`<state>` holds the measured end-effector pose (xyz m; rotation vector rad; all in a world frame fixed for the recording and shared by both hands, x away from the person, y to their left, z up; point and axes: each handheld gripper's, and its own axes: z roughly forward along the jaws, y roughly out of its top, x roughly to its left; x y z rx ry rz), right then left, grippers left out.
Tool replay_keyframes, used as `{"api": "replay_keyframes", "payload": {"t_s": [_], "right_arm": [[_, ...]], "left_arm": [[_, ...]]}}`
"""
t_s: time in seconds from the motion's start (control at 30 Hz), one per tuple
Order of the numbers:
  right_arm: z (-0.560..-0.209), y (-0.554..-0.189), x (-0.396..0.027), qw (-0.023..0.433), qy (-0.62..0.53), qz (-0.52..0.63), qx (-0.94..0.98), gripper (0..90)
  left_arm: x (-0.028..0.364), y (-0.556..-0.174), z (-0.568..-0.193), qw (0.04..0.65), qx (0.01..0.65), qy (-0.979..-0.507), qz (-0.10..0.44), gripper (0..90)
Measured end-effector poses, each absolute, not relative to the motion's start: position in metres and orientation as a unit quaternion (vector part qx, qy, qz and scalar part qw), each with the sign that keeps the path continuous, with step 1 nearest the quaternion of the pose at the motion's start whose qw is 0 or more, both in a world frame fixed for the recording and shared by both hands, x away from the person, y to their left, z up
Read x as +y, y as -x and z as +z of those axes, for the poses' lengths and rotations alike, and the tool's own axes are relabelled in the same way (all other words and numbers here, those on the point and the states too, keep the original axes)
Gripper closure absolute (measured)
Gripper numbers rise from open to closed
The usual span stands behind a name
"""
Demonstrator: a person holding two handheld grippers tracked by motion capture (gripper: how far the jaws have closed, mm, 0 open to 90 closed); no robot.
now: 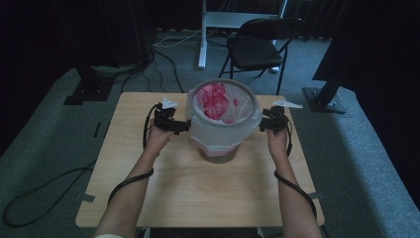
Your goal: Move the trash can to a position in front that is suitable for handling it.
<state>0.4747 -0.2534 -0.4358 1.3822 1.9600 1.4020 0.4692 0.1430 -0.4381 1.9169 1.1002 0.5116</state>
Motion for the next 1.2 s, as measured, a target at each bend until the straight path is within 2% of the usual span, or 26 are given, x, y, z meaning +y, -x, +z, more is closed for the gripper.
{"api": "replay_keyframes", "payload": {"t_s": [0.63, 0.77, 0.8, 0.87, 0.97, 1.07, 1.2], "right_arm": [[-0.431, -0.474, -0.208, 0.162, -0.454, 0.499, 0.720, 18.5], [-0.430, -0.473, -0.203, 0.168, -0.442, 0.495, 0.729, 16.2], [-0.430, -0.473, -0.204, 0.172, -0.437, 0.492, 0.733, 12.4], [-0.431, -0.472, -0.207, 0.181, -0.438, 0.491, 0.731, 12.8], [-0.440, -0.475, -0.225, 0.191, -0.470, 0.481, 0.715, 12.8], [-0.446, -0.478, -0.235, 0.185, -0.492, 0.484, 0.700, 12.8], [-0.447, -0.485, -0.241, 0.201, -0.522, 0.470, 0.682, 13.1]], "left_arm": [[0.188, -0.454, -0.441, 0.410, 0.463, -0.758, 0.207, 2.3], [0.193, -0.453, -0.441, 0.405, 0.462, -0.760, 0.211, 2.2], [0.195, -0.453, -0.442, 0.400, 0.465, -0.760, 0.215, 2.1], [0.200, -0.453, -0.445, 0.387, 0.475, -0.757, 0.228, 2.2], [0.210, -0.456, -0.454, 0.379, 0.501, -0.747, 0.218, 1.0], [0.220, -0.458, -0.464, 0.369, 0.526, -0.736, 0.213, 0.6], [0.226, -0.464, -0.465, 0.374, 0.552, -0.706, 0.239, 0.0]]}}
